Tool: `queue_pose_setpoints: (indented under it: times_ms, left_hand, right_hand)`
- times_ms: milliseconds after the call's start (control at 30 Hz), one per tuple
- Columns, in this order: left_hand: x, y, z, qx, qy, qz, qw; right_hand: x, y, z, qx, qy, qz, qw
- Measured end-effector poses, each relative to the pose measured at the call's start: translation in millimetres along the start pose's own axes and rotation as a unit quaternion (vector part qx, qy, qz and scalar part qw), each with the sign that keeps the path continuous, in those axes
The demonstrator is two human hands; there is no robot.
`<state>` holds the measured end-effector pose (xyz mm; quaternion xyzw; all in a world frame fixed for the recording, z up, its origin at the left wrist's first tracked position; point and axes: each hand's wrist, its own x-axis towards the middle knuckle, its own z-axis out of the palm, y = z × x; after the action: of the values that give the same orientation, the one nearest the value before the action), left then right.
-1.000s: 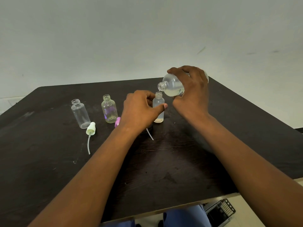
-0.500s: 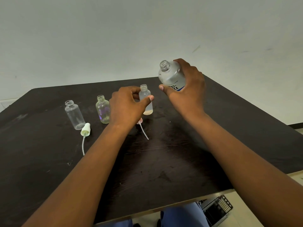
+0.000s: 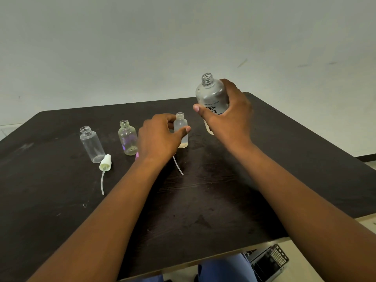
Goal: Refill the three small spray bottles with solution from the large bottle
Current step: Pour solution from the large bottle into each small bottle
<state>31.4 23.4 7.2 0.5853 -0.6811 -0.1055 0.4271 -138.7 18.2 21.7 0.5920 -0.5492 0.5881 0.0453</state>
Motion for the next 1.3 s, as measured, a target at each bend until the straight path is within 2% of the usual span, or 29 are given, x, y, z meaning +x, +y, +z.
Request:
queue_pose_setpoints:
  times_ms: [233, 533, 767, 1000, 1300]
  left_hand:
    - [-1.4, 3.8, 0.2, 0.017, 0.008, -0.003, 1.000]
    - [-0.5, 3.6, 0.4, -0.009, 0.020, -0.010, 1.000]
    - [0.5, 8.9, -3.1, 0.020, 0.027, 0.033, 0.999]
    - [-8.3, 16.8, -17.6, -0.033, 0.120, 0.081, 0.989]
    - [-8.3, 19.0, -51.9, 0.015, 0.164, 0.131, 0.978]
  right_hand:
    - [-1.2, -3.6, -1.8, -0.005, -0.001, 0.008, 1.000]
    - [-2.3, -7.4, -3.6, -0.042, 0.017, -0.029, 0.999]
    - [-3.5, -11.0, -5.1, -0.052, 0.035, -0.040, 0.997]
    - [-4.9, -14.5, -9.2, -0.049, 0.051, -0.065, 0.995]
    - [-6.4, -17.2, -7.7, -0.033, 0.055, -0.090, 0.994]
